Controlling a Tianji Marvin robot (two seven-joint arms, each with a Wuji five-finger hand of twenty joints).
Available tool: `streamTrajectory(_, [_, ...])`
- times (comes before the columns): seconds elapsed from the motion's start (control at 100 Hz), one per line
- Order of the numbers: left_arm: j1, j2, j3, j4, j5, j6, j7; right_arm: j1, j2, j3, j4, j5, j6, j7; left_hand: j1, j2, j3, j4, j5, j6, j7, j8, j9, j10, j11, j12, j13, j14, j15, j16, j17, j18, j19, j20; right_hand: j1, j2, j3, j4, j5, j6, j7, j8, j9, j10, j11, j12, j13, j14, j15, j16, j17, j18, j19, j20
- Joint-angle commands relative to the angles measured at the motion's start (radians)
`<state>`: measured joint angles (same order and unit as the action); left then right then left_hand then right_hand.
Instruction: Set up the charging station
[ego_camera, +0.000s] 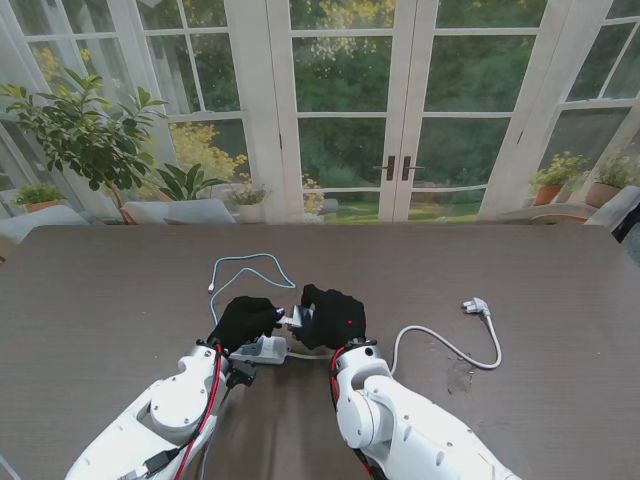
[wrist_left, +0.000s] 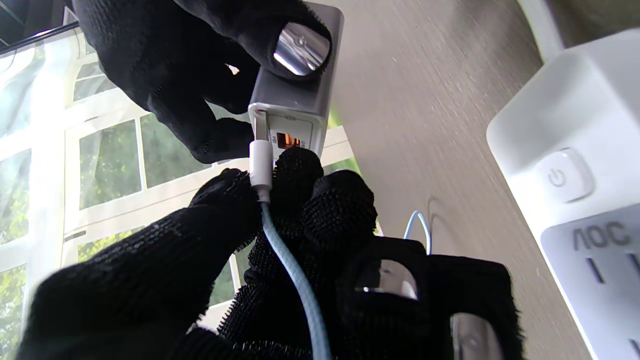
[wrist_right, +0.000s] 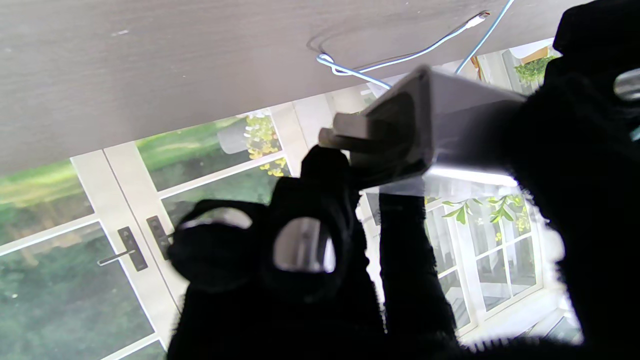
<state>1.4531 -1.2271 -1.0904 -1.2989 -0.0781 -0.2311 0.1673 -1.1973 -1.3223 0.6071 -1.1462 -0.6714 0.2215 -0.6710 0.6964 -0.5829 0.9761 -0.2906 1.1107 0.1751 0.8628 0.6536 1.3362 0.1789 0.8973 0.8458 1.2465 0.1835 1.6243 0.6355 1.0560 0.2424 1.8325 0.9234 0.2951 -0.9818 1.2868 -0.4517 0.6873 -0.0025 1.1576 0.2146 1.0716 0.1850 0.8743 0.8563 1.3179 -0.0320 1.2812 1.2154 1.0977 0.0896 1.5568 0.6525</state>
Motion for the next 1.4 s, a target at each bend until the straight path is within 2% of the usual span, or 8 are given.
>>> streamTrajectory(0.0, [0.005, -0.016, 0.004, -0.004, 0.007, 0.009, -0.009, -0.002, -0.011, -0.003, -0.024, -0.008, -0.014, 0.013, 0.115, 0.001, 0.04, 0.047, 0.057, 0.038, 0.019, -0.001, 0.044, 0.068, 0.03, -0.011, 0.024, -0.017, 0.061, 0.01, 0.059, -0.181, 0.262, -0.021, 0.181, 0.125, 0.193, 0.075, 0.115, -0.147, 0.31, 0.069, 0.111, -0.131, 0.085, 0.024, 0.001, -0.018, 0.047, -0.418, 0.032, -0.056, 0.066, 0.011])
streamTrajectory(0.22, [0.005, -0.019, -0.006, -0.003, 0.031, 0.009, 0.02, -0.004, -0.003, 0.0, -0.034, -0.017, -0.016, 0.023, 0.114, 0.0, 0.038, 0.046, 0.056, 0.033, 0.018, -0.005, 0.044, 0.066, 0.029, -0.009, 0.024, -0.016, 0.062, 0.012, 0.059, -0.181, 0.262, -0.021, 0.18, 0.125, 0.193, 0.075, 0.115, -0.147, 0.31, 0.069, 0.112, -0.132, 0.084, 0.024, 0.001, -0.014, 0.047, -0.418, 0.032, -0.056, 0.067, 0.011])
streamTrajectory(0.36, [0.01, -0.016, -0.014, -0.01, 0.03, 0.008, 0.014, -0.005, 0.001, 0.002, -0.037, -0.021, -0.015, 0.031, 0.114, 0.0, 0.038, 0.046, 0.056, 0.032, 0.019, -0.007, 0.043, 0.066, 0.028, -0.009, 0.024, -0.016, 0.061, 0.012, 0.059, -0.18, 0.262, -0.021, 0.18, 0.125, 0.193, 0.076, 0.115, -0.147, 0.31, 0.069, 0.111, -0.132, 0.084, 0.024, 0.001, -0.016, 0.048, -0.418, 0.032, -0.057, 0.066, 0.011])
streamTrajectory(0.91, [0.049, 0.01, -0.067, -0.061, 0.024, 0.012, -0.06, -0.007, 0.009, 0.006, -0.045, -0.029, -0.012, 0.045, 0.111, 0.0, 0.036, 0.044, 0.051, 0.023, 0.021, -0.008, 0.043, 0.062, 0.018, -0.008, 0.024, -0.017, 0.059, 0.013, 0.059, -0.185, 0.262, -0.024, 0.181, 0.125, 0.192, 0.076, 0.115, -0.147, 0.31, 0.069, 0.112, -0.131, 0.084, 0.025, 0.001, -0.015, 0.048, -0.417, 0.032, -0.055, 0.067, 0.011])
streamTrajectory(1.19, [0.051, 0.008, -0.081, -0.064, 0.062, 0.021, -0.026, -0.009, 0.012, 0.008, -0.049, -0.032, -0.013, 0.046, 0.114, -0.001, 0.037, 0.044, 0.049, 0.028, 0.02, -0.01, 0.044, 0.065, 0.017, -0.005, 0.025, -0.022, 0.057, 0.012, 0.059, -0.187, 0.262, -0.025, 0.181, 0.126, 0.192, 0.076, 0.115, -0.147, 0.31, 0.069, 0.111, -0.13, 0.084, 0.025, 0.001, -0.018, 0.05, -0.417, 0.032, -0.056, 0.068, 0.011])
streamTrajectory(1.39, [0.039, 0.001, -0.067, -0.05, 0.061, 0.021, -0.008, -0.006, 0.009, 0.005, -0.046, -0.031, -0.017, 0.042, 0.12, -0.007, 0.035, 0.044, 0.046, 0.034, 0.015, -0.018, 0.044, 0.067, 0.015, -0.006, 0.025, -0.019, 0.058, 0.013, 0.059, -0.185, 0.262, -0.024, 0.18, 0.124, 0.193, 0.076, 0.115, -0.147, 0.31, 0.069, 0.112, -0.131, 0.084, 0.025, 0.001, -0.017, 0.049, -0.417, 0.033, -0.058, 0.07, 0.012])
